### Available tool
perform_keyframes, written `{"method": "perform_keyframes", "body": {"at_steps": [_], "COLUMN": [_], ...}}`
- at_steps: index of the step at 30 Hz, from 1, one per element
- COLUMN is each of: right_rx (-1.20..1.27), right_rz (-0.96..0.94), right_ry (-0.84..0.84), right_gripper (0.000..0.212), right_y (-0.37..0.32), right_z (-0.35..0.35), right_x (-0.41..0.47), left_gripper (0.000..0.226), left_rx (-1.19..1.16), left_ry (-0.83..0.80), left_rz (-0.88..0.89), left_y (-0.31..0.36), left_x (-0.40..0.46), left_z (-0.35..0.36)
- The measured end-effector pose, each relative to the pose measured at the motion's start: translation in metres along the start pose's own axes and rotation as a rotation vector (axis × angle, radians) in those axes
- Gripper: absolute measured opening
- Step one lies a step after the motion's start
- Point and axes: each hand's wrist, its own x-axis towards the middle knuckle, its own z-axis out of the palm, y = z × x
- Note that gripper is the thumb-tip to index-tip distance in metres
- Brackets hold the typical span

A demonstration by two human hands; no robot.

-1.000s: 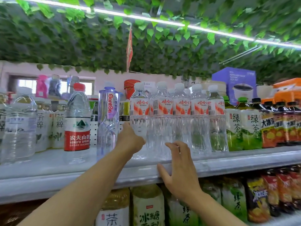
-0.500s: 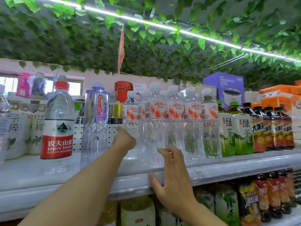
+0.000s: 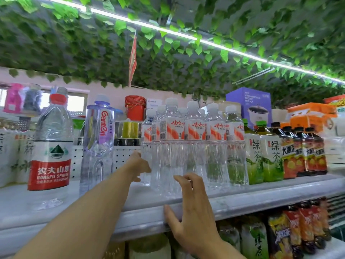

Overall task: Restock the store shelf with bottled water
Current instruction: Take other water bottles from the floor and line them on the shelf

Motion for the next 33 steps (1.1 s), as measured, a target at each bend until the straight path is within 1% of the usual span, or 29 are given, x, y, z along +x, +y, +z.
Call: {"method": "perform_keyframes", "body": {"at_steps": [5,8,13,17,21,26,29,33], "right_rx": [-0.010,-0.006,-0.009,0.002,0.001,0.000,-0.007,-0.004], "right_rz": [-0.012,-0.015,-0.010,-0.012,-0.011,-0.001,0.002,0.011], "right_ry": [0.001,0.011,0.007,0.019,0.021,0.012,0.018,0.026], "right_gripper": [0.059,0.058,0.060,0.060,0.058,0.058,0.059,0.058], "right_y": [0.0013,0.0021,0.0025,0.0015,-0.0001,-0.0008,0.0002,-0.0007], "right_z": [0.0011,0.0008,0.0017,0.0027,0.0006,0.0005,0.0020,0.0008], "right_x": [-0.0007,-0.0011,-0.0012,-0.0017,-0.0017,-0.0018,-0.0020,-0.0021], "left_gripper": [0.050,0.053,0.041,0.030,0.036,0.036,0.042,0.037], "left_rx": [0.003,0.000,0.025,0.001,0.040,0.036,0.044,0.048], "left_ry": [-0.048,-0.062,-0.073,-0.082,-0.069,-0.082,-0.088,-0.096], "left_rz": [0.013,0.031,0.032,0.043,0.046,0.057,0.053,0.042], "left_y": [-0.0017,-0.0014,0.0003,-0.0020,-0.0026,-0.0027,-0.0025,-0.0011], "left_x": [0.0051,0.0070,0.0067,0.0087,0.0085,0.0070,0.0047,0.0023], "left_z": [-0.0023,-0.0010,0.0029,0.0017,0.0024,0.0014,0.0014,0.0023]}}
